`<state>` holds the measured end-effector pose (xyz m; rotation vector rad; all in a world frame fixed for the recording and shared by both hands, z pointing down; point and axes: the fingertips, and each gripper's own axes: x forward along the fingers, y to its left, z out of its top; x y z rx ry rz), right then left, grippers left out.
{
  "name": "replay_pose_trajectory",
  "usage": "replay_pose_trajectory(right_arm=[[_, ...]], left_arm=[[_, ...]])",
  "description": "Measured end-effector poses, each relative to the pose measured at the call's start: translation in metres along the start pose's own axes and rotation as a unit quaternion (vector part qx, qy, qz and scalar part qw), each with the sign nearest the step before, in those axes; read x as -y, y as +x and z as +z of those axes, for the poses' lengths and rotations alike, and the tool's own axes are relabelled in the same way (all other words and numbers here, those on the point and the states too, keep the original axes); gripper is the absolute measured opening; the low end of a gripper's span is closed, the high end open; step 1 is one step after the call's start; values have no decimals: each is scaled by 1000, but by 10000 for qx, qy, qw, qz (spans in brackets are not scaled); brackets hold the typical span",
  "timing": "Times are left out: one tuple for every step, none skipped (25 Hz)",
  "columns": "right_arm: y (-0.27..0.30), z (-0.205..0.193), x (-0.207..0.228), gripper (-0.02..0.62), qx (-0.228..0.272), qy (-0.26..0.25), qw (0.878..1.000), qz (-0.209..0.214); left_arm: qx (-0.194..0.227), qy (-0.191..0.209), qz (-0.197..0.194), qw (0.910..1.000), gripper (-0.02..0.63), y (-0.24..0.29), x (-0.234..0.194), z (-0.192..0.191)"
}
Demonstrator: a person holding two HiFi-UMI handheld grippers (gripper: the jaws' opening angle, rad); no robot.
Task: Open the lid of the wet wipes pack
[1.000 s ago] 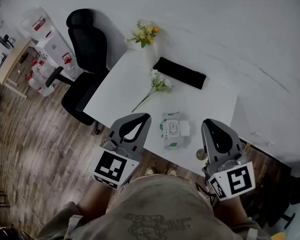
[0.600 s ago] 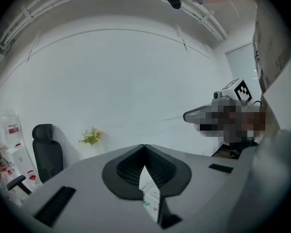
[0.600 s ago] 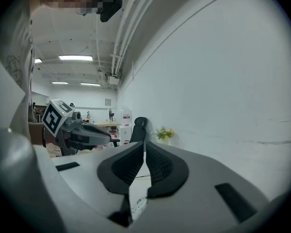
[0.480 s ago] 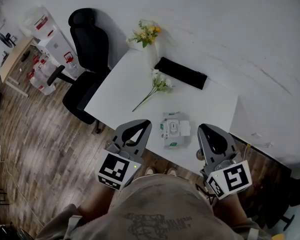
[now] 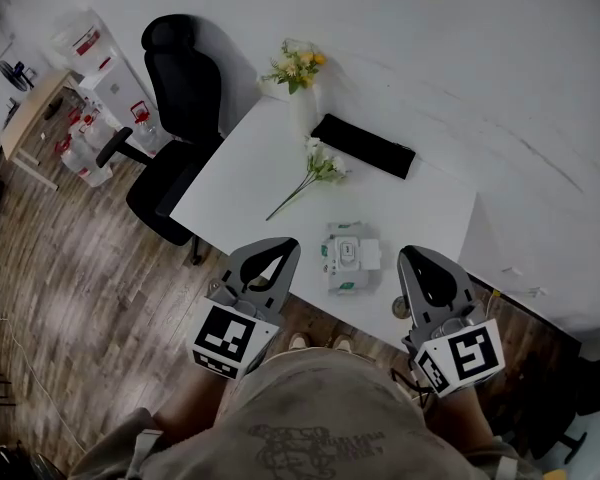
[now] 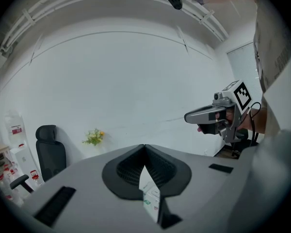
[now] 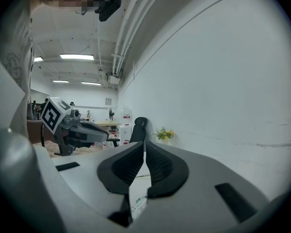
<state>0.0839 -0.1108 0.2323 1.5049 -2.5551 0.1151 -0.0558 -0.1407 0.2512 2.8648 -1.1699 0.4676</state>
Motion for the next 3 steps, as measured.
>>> replay_pose_trajectory(right_arm=[[-1,0,0,40,-2,-3,10000,-7],[-1,0,0,40,-4,-5,10000,-15],[-2,0,1,40,-5,-7,10000,-24]], left_arm=[[1,-2,7,10000,17,-1,0,0],[2,-3,13,10000,17,-2,0,0],[4,-5,19,10000,17,-2,-1,1]])
